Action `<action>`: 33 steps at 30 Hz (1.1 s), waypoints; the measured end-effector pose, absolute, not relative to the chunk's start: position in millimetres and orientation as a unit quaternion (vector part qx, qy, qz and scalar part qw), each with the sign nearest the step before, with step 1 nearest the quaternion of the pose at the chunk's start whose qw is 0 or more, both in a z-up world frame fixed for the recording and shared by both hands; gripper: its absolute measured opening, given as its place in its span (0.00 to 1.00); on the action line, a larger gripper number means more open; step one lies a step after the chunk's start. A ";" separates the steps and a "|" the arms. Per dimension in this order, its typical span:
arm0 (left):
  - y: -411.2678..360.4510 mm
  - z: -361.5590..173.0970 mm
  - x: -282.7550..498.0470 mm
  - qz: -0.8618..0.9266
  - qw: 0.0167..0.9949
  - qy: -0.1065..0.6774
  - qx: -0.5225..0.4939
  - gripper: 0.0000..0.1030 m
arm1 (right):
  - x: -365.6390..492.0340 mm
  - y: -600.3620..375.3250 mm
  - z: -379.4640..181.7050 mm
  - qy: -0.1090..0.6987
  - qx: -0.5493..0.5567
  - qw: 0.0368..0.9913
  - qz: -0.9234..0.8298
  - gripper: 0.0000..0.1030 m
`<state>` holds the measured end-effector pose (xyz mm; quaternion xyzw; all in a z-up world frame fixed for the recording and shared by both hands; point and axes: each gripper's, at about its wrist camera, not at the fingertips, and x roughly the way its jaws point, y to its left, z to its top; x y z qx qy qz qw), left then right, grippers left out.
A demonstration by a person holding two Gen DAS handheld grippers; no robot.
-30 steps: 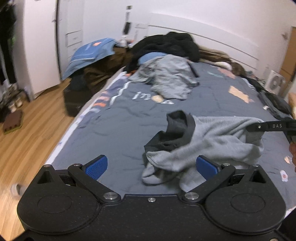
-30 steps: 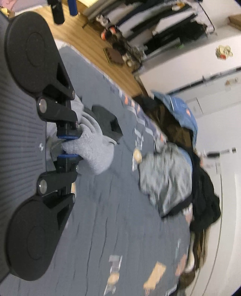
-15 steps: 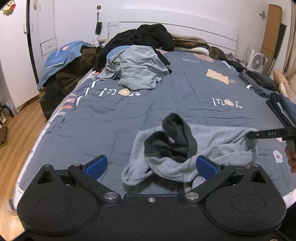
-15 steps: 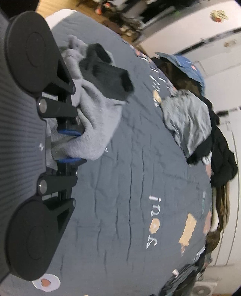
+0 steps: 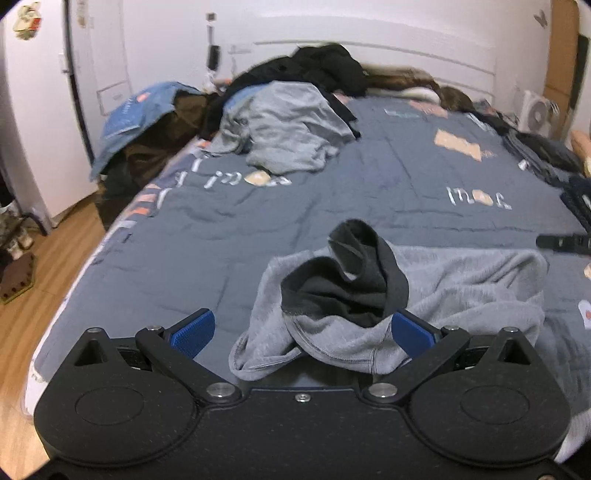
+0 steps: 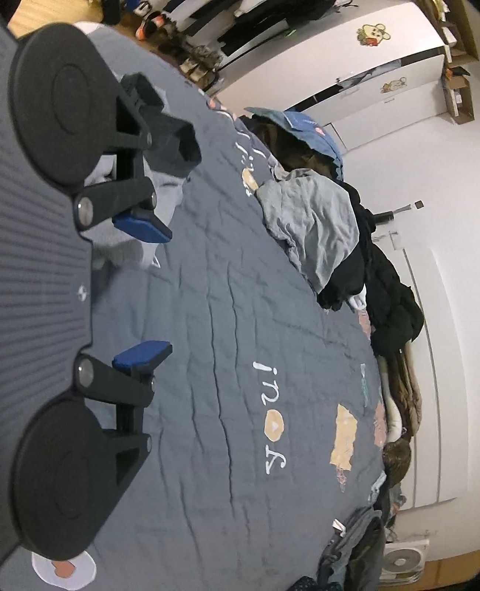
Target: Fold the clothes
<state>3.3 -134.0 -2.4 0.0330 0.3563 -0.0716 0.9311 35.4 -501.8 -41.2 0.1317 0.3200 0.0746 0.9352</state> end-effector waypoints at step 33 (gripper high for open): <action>-150.8 -51.1 59.9 -0.053 0.931 0.362 0.015 1.00 | 69.0 -519.5 -67.1 0.321 0.050 0.946 -0.007 0.77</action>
